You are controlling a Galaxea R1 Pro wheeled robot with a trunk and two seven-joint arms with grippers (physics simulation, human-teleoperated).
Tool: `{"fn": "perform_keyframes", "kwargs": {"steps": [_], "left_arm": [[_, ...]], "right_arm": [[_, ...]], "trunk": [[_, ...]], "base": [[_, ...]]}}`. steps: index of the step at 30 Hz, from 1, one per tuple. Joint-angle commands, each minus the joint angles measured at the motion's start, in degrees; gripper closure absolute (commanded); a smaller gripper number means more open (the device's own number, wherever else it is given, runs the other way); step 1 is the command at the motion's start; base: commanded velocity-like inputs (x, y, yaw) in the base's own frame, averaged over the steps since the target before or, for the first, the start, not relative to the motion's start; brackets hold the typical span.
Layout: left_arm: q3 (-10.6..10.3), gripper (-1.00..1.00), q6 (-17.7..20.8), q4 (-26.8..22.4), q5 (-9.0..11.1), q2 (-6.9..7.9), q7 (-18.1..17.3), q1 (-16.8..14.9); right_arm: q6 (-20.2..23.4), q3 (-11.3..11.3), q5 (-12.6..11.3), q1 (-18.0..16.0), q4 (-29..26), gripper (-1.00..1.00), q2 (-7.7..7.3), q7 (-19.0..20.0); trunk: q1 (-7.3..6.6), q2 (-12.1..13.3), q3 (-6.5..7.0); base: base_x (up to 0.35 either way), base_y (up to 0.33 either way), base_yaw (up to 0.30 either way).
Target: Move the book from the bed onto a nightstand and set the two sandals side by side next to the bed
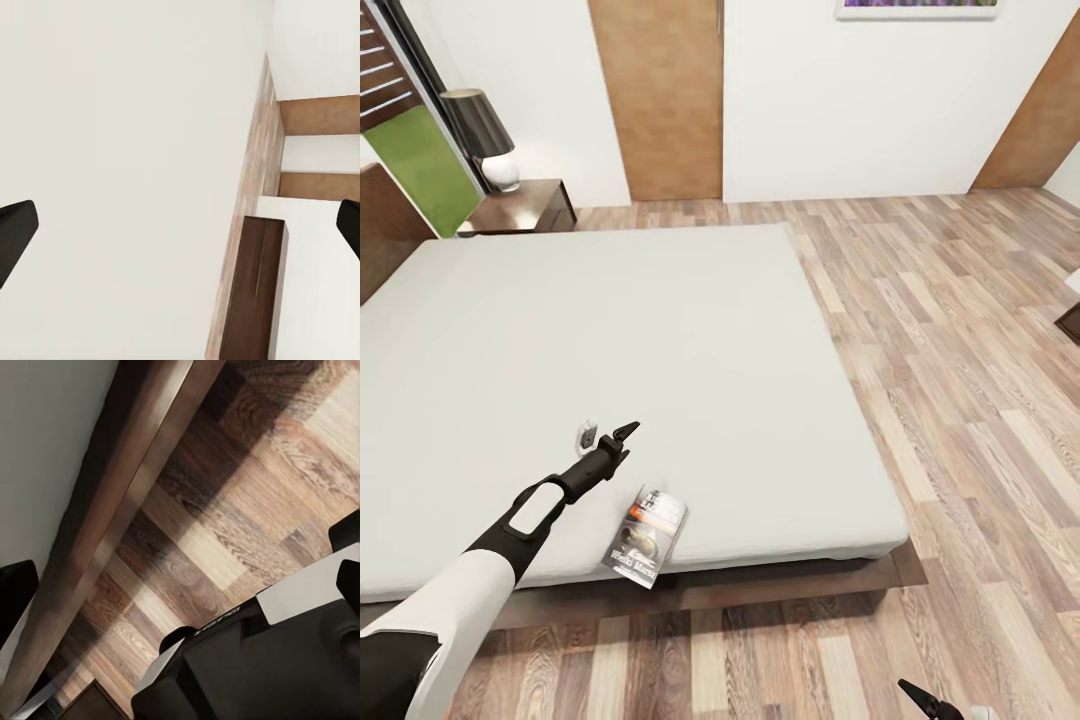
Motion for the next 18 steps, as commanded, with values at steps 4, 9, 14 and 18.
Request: {"fn": "perform_keyframes", "kwargs": {"steps": [4,9,14,18], "left_arm": [[-0.31,-1.00,0.25,0.02,0.56,0.04,-0.09,-0.03],[-0.31,-1.00,0.27,0.02,0.56,0.05,-0.09,-0.05],[-0.32,-1.00,0.22,-0.02,0.56,0.04,-0.12,-0.04],[-0.34,-1.00,0.19,-0.09,0.56,0.04,-0.16,-0.04]], "right_arm": [[0.58,-0.33,-0.09,-0.02,0.00,-1.00,-0.01,0.17],[0.58,-0.33,-0.11,-0.02,0.00,-1.00,-0.01,0.17],[0.58,-0.33,-0.11,-0.02,0.00,-1.00,0.01,0.17],[0.58,-0.33,-0.08,-0.02,0.00,-1.00,0.00,0.12]], "trunk": [[-0.88,1.59,0.69],[-1.98,3.60,1.59],[-3.08,5.60,2.48],[-3.96,7.21,3.20]], "base": [[0.000,0.000,0.000],[0.000,0.000,0.000],[0.000,0.000,0.000],[0.000,0.000,0.000]]}}
